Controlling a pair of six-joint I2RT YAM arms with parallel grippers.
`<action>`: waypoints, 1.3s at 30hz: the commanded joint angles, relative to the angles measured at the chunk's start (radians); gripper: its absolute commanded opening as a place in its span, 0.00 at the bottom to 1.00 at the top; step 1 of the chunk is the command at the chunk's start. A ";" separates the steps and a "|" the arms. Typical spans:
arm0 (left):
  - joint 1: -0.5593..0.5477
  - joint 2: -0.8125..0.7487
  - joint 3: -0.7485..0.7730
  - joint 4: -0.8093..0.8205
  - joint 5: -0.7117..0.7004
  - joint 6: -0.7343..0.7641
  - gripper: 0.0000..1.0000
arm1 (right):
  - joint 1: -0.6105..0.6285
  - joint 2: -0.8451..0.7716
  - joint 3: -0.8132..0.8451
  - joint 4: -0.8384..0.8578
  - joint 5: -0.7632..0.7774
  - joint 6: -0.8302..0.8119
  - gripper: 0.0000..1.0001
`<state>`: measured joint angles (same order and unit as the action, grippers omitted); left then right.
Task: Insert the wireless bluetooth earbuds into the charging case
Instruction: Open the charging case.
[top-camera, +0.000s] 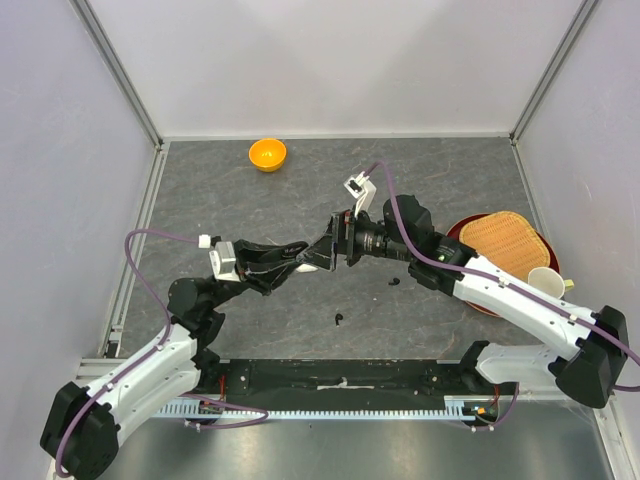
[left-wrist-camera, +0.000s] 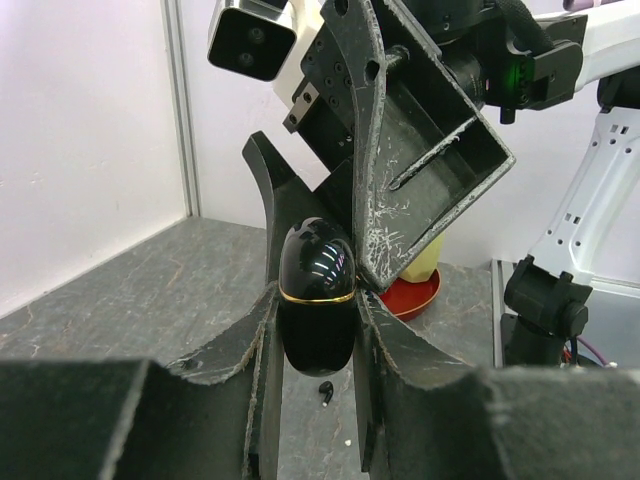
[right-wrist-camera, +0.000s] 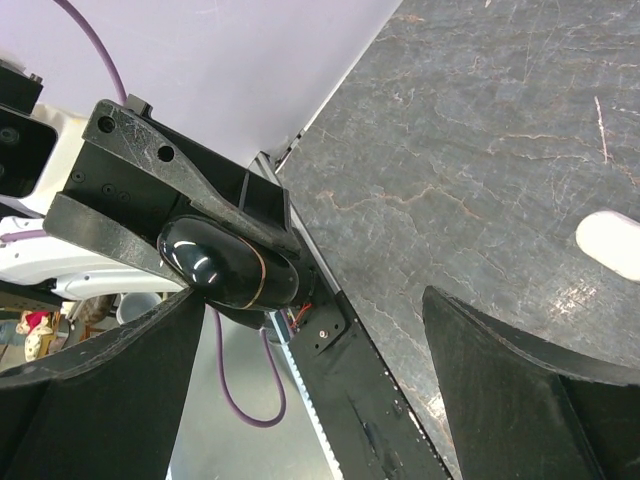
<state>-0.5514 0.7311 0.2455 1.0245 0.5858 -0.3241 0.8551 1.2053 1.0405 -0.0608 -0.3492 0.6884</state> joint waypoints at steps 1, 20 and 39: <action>-0.002 -0.021 0.041 0.014 0.032 0.008 0.02 | 0.001 0.014 0.032 0.009 0.035 0.003 0.96; -0.004 -0.041 0.021 -0.017 0.123 0.017 0.02 | -0.001 -0.010 0.024 0.030 0.090 0.029 0.96; -0.002 -0.064 -0.011 -0.075 0.080 0.054 0.02 | -0.001 -0.049 0.021 0.093 0.073 0.042 0.98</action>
<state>-0.5518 0.6815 0.2466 0.9440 0.6827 -0.3138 0.8581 1.2030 1.0405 -0.0536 -0.2871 0.7223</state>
